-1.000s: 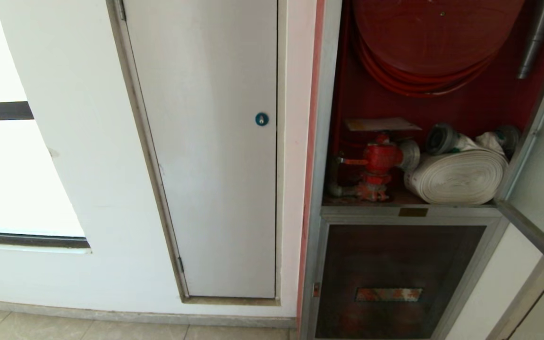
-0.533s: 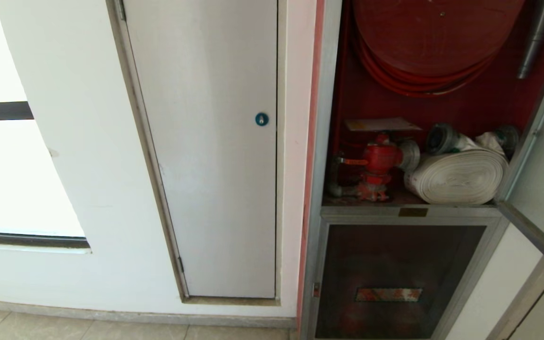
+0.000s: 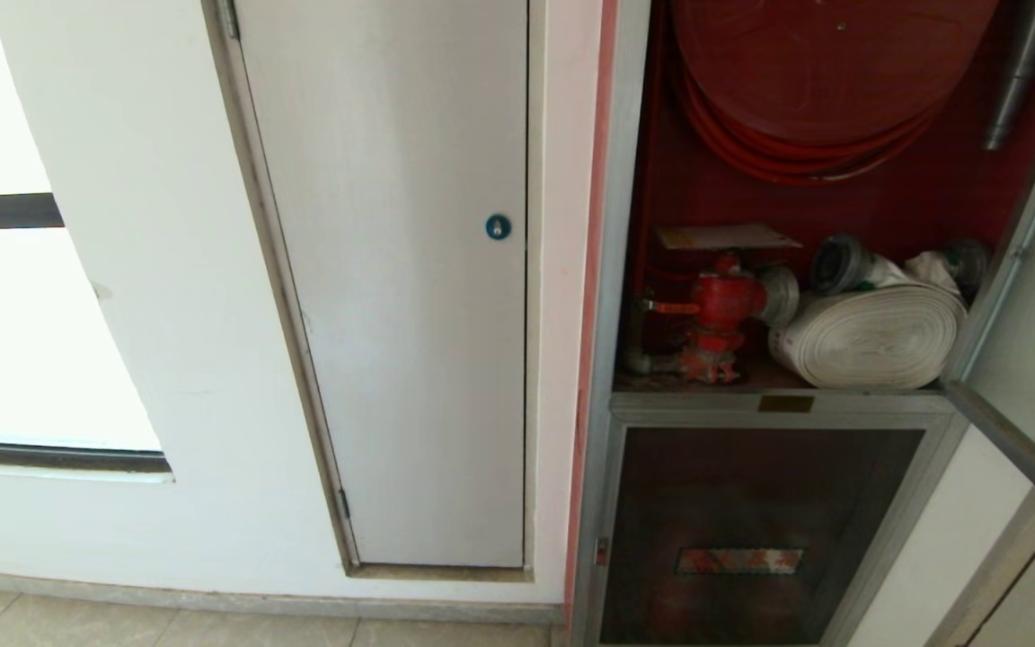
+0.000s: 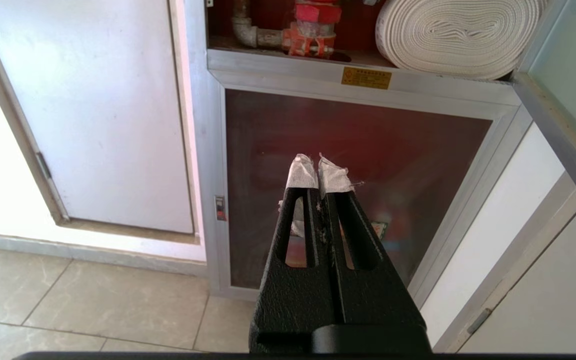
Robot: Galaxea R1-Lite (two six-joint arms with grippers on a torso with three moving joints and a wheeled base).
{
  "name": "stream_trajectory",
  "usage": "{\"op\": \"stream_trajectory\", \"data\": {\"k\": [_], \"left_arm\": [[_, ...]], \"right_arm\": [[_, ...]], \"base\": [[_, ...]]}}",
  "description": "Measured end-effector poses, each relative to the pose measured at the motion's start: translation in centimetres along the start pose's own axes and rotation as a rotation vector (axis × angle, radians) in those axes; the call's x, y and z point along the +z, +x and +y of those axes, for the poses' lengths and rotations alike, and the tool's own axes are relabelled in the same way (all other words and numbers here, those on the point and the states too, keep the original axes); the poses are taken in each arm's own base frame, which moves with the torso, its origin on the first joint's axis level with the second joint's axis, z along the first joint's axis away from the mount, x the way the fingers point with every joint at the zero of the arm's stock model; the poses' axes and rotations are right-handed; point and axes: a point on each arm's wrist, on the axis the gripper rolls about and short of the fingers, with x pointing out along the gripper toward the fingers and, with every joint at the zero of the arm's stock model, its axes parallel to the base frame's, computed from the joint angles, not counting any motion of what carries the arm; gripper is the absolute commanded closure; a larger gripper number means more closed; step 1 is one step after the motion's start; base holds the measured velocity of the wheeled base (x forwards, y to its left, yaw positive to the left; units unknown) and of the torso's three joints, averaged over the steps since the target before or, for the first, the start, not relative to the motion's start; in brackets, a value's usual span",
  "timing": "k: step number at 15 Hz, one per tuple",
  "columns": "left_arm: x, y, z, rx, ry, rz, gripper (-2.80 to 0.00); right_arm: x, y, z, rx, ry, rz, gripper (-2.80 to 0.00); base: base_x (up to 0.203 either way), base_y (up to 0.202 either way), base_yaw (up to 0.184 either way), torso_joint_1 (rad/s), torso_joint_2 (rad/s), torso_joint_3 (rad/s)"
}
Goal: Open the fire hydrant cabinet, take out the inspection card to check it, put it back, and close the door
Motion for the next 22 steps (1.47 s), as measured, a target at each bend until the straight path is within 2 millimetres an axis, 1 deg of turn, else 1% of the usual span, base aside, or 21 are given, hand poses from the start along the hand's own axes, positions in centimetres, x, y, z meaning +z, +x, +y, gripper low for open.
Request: {"op": "stream_trajectory", "data": {"k": [3, 5, 8, 11, 13, 15, 17, 19, 22], "left_arm": [[0.0, 0.0, 0.0, 0.0, 0.0, 0.0, 0.0], [0.0, 0.0, 0.0, 0.0, 0.0, 0.0, 0.0], [0.0, 0.0, 0.0, 0.0, 0.0, 0.0, 0.0], [0.0, 0.0, 0.0, 0.0, 0.0, 0.0, 0.0], [0.0, 0.0, 0.0, 0.0, 0.0, 0.0, 0.0], [0.0, 0.0, 0.0, 0.0, 0.0, 0.0, 0.0], [0.0, 0.0, 0.0, 0.0, 0.0, 0.0, 0.0], [0.0, 0.0, 0.0, 0.0, 0.0, 0.0, 0.0], [0.0, 0.0, 0.0, 0.0, 0.0, 0.0, 0.0]], "right_arm": [[0.3, 0.0, 0.0, -0.003, 0.002, 0.0, 0.0], [2.2, -0.2, -0.2, -0.028, 0.01, -0.021, 0.0], [5.8, 0.1, -0.6, -0.116, 0.031, -0.042, 0.0], [9.5, 1.5, -1.1, -0.297, 0.083, -0.09, 0.0], [11.5, 2.7, -1.5, -0.453, 0.118, -0.158, 0.0], [12.5, 3.6, -2.1, -0.587, 0.145, -0.208, 0.0], [12.9, 4.1, -2.7, -0.714, 0.185, -0.245, 0.0], [13.4, 4.2, -3.2, -0.833, 0.222, -0.305, 0.0], [13.8, 4.0, -3.9, -0.981, 0.261, -0.457, 0.0]], "base": [[0.0, 0.0, 0.0, 0.0, 0.0, 0.0], [0.0, 0.0, 0.0, 0.0, 0.0, 0.0], [0.0, 0.0, 0.0, 0.0, 0.0, 0.0], [0.0, 0.0, 0.0, 0.0, 0.0, 0.0], [0.0, 0.0, 0.0, 0.0, 0.0, 0.0], [0.0, 0.0, 0.0, 0.0, 0.0, 0.0], [0.0, 0.0, 0.0, 0.0, 0.0, 0.0], [0.0, 0.0, 0.0, 0.0, 0.0, 0.0], [0.0, 0.0, 0.0, 0.0, 0.0, 0.0]]}}
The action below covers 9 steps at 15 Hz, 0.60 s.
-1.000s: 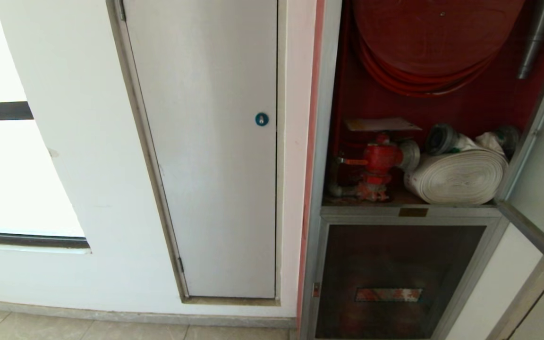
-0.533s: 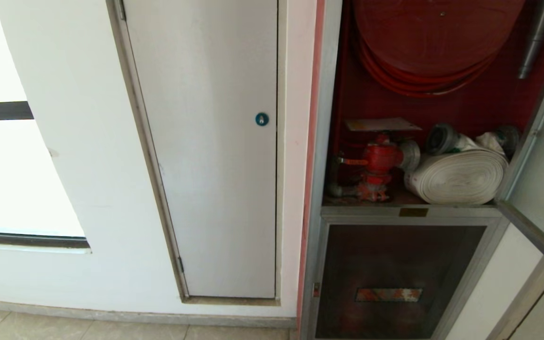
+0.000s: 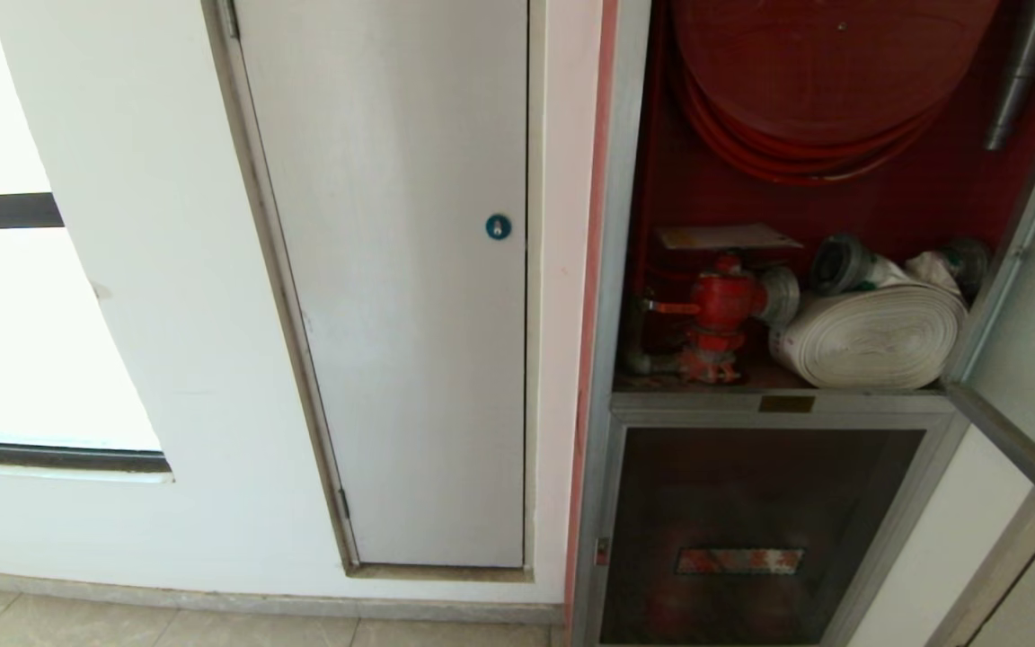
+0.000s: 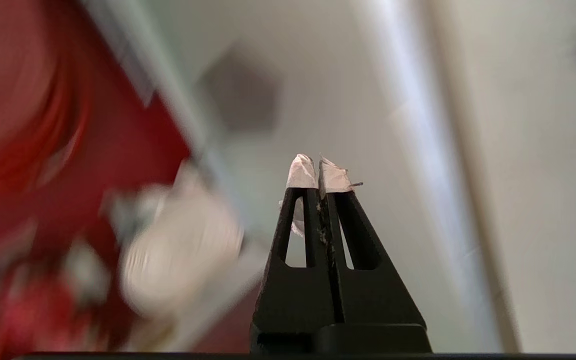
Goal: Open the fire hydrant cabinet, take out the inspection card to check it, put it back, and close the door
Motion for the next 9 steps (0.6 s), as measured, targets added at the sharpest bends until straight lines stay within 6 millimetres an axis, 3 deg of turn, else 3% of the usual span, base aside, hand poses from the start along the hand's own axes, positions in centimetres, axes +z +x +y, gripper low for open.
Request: {"op": "stream_trajectory", "data": {"k": [6, 9], "left_arm": [[0.0, 0.0, 0.0, 0.0, 0.0, 0.0, 0.0], [0.0, 0.0, 0.0, 0.0, 0.0, 0.0, 0.0]], "right_arm": [[-0.1, 1.3, -0.9, -0.109, 0.058, -0.288, 0.0], [-0.7, 3.0, -1.6, -0.167, 0.07, -0.27, 0.0]], "base": [[0.0, 0.0, 0.0, 0.0, 0.0, 0.0], [0.0, 0.0, 0.0, 0.0, 0.0, 0.0]]}}
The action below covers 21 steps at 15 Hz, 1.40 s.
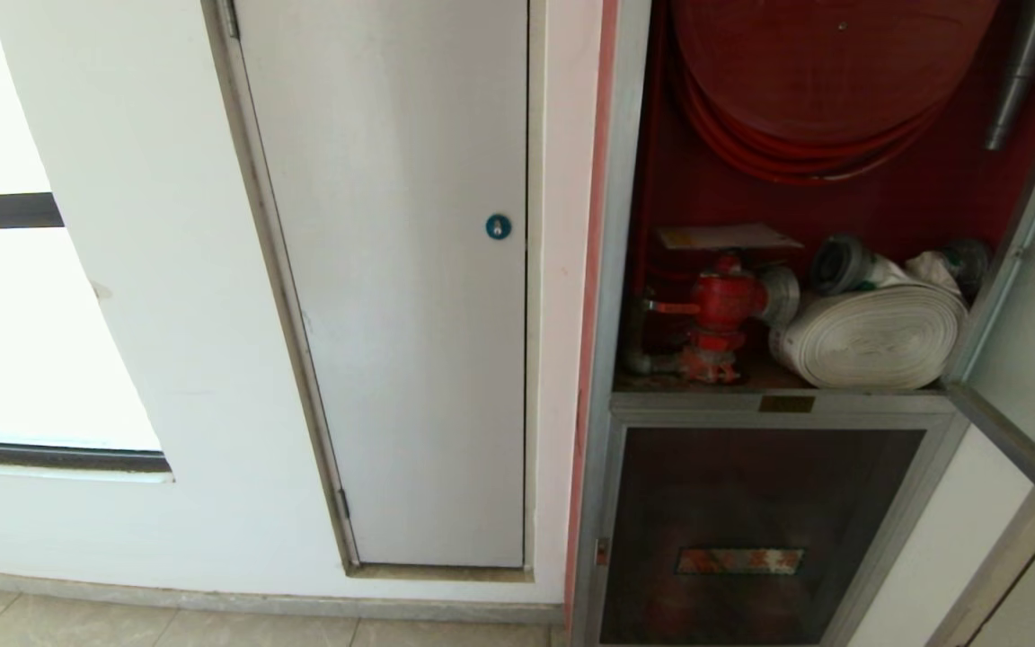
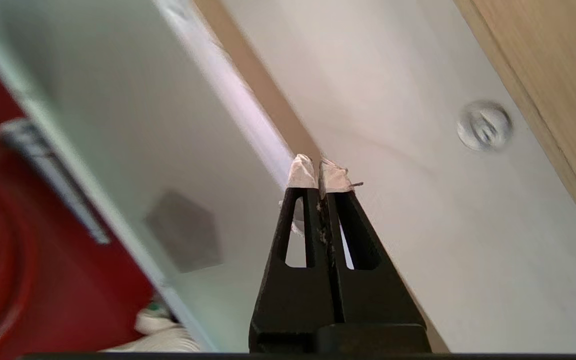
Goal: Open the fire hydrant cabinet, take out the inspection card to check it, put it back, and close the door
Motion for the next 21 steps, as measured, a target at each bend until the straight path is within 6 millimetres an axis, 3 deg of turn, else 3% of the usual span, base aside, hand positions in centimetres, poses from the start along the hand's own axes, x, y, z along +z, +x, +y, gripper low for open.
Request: {"op": "stream_trajectory", "data": {"k": [5, 12, 21], "left_arm": [[0.0, 0.0, 0.0, 0.0, 0.0, 0.0, 0.0], [0.0, 0.0, 0.0, 0.0, 0.0, 0.0, 0.0], [0.0, 0.0, 0.0, 0.0, 0.0, 0.0, 0.0]], "right_arm": [[-0.6, 2.4, -0.7, -0.063, -0.014, -0.044, 0.0], [-0.8, 4.2, -1.4, -0.117, -0.033, -0.057, 0.0], [-3.0, 4.9, -2.5, -0.13, -0.044, 0.129, 0.0]], "base": [[0.0, 0.0, 0.0, 0.0, 0.0, 0.0], [0.0, 0.0, 0.0, 0.0, 0.0, 0.0], [0.0, 0.0, 0.0, 0.0, 0.0, 0.0]]}}
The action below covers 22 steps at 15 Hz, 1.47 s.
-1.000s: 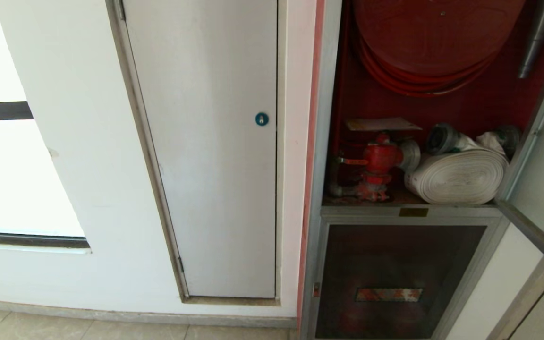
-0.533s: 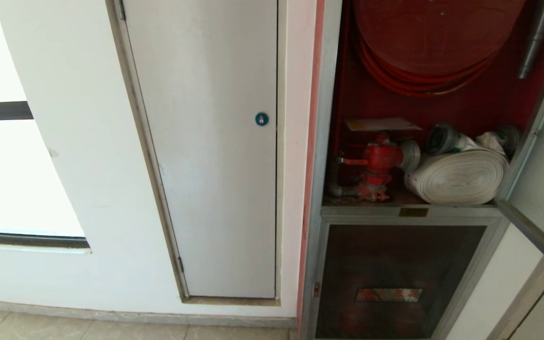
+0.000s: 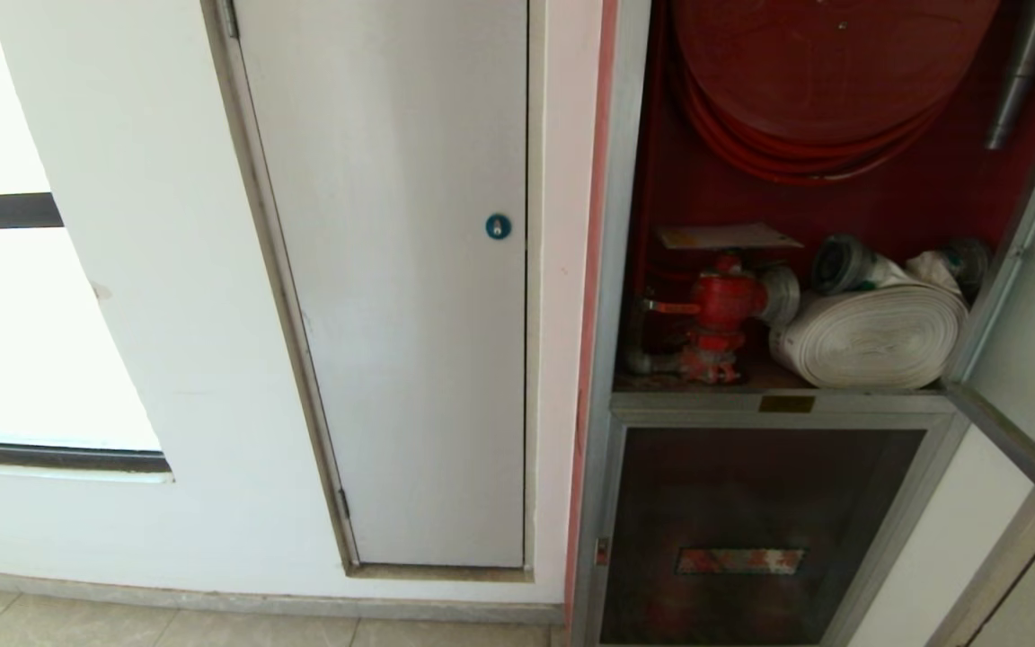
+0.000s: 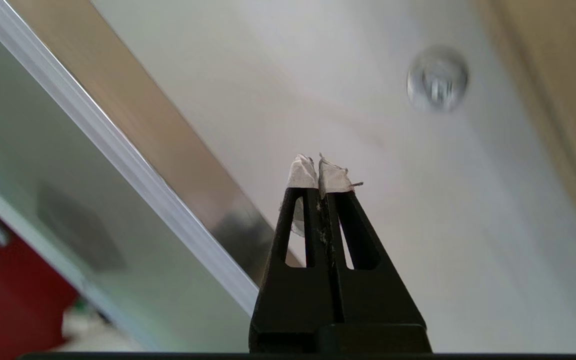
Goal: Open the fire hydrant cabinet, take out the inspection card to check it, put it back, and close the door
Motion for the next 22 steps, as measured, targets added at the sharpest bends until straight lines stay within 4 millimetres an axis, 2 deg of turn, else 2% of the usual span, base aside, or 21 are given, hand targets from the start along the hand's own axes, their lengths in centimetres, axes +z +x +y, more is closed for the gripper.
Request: {"op": "stream_trajectory", "data": {"k": [4, 13, 19, 22], "left_arm": [[0.0, 0.0, 0.0, 0.0, 0.0, 0.0, 0.0], [0.0, 0.0, 0.0, 0.0, 0.001, 0.0, 0.0], [0.0, 0.0, 0.0, 0.0, 0.0, 0.0, 0.0], [0.0, 0.0, 0.0, 0.0, 0.0, 0.0, 0.0]], "right_arm": [[-0.1, -0.6, 0.0, 0.013, 0.002, 0.017, 0.0], [0.2, -3.9, 0.7, 0.105, 0.016, 0.033, 0.0], [1.3, -5.6, 0.9, 0.132, 0.003, -0.058, 0.0], [1.7, -5.4, 1.0, 0.122, 0.003, -0.105, 0.0]], "base": [[0.0, 0.0, 0.0, 0.0, 0.0, 0.0], [0.0, 0.0, 0.0, 0.0, 0.0, 0.0], [0.0, 0.0, 0.0, 0.0, 0.0, 0.0], [0.0, 0.0, 0.0, 0.0, 0.0, 0.0]]}}
